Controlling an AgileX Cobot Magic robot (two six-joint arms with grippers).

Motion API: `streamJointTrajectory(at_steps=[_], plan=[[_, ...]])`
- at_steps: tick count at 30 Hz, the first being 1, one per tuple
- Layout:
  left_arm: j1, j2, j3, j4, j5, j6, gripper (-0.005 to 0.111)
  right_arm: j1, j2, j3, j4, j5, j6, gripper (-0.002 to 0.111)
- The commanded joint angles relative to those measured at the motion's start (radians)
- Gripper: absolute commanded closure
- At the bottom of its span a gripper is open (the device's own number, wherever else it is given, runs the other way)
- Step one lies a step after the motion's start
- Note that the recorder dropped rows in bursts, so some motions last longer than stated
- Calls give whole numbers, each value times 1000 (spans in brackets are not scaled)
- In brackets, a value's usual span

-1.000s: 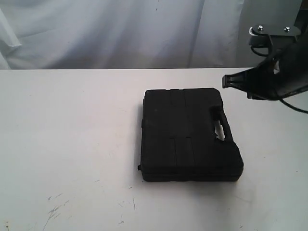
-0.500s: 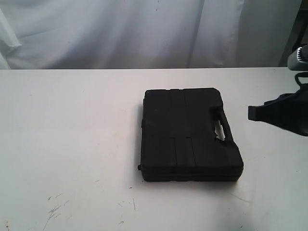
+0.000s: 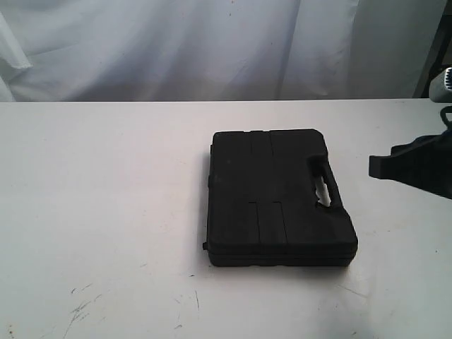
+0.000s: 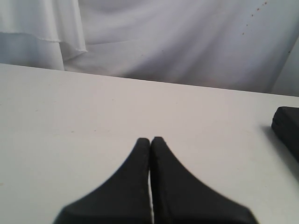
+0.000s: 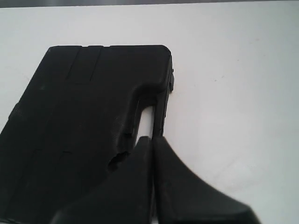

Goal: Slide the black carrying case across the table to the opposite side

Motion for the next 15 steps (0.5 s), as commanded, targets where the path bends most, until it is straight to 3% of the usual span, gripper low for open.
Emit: streamJointTrajectory(at_steps=[1, 6, 15], plan=[[2, -4, 4, -1, 2, -2, 107, 12, -94, 4, -45, 20, -33, 108], [2, -4, 4, -1, 2, -2, 107, -4, -258, 4, -112, 137, -77, 108], [2, -4, 4, -1, 2, -2, 107, -154, -525, 4, -116, 287, -77, 108]])
